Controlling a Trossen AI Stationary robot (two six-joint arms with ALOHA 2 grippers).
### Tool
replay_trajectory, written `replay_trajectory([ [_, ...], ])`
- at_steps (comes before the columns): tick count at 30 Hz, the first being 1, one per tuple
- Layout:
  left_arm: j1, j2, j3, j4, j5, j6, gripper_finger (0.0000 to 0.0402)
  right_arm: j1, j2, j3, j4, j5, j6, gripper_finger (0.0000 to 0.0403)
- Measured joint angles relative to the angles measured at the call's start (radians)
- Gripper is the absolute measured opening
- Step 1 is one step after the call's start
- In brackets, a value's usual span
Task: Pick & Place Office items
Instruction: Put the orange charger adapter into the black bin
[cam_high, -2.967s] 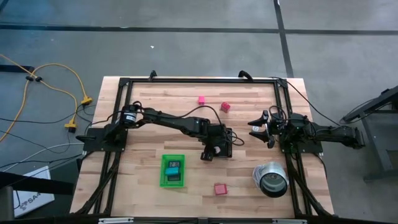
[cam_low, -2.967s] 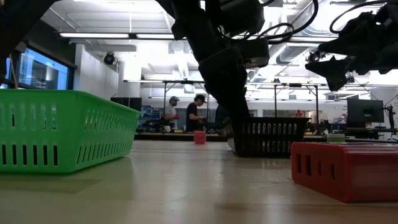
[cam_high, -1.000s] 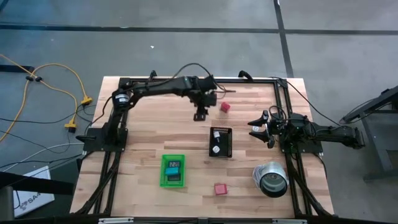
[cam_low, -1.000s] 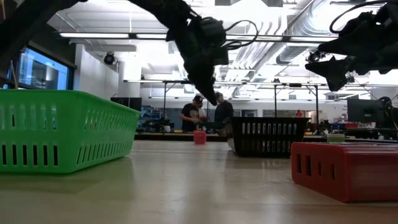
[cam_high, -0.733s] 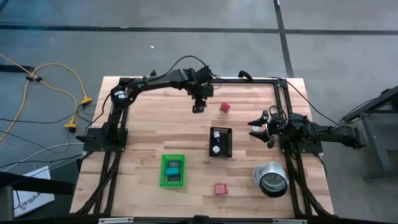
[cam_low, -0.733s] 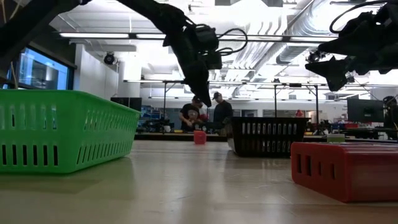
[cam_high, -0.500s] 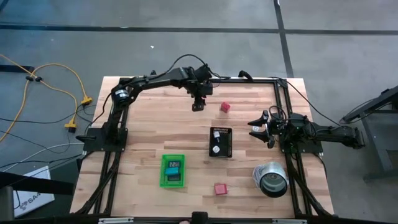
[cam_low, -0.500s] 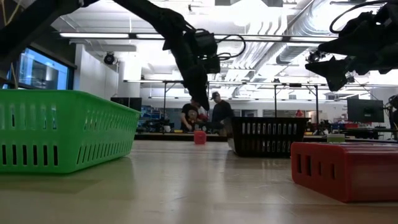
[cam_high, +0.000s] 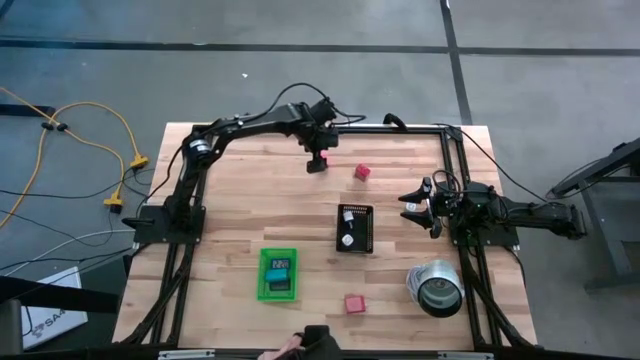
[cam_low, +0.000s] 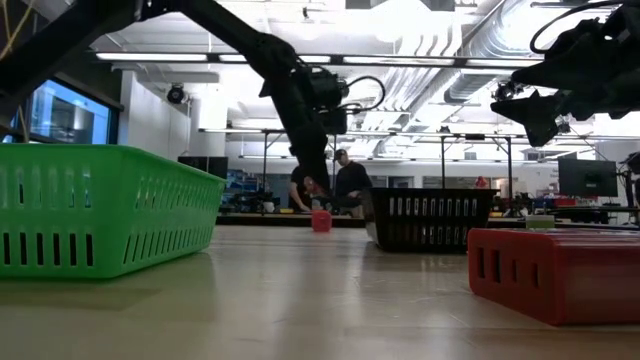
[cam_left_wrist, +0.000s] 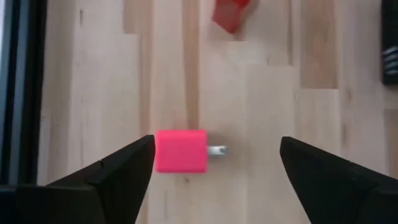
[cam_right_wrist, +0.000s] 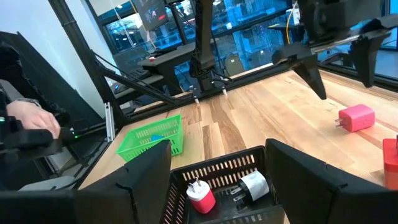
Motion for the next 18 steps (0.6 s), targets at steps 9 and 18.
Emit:
replay_trajectory([
  [9,0.033,0.028,0.000,0.006,0.029,0.026,0.0342,0.000,0.000,0.000,0.000,0.000,0.000,0.0248],
  [18,0.036,0.068,0.000,0.013,0.031,0.046,0.0342,0.000,0.000,0.000,0.000,0.000,0.000,0.0248],
])
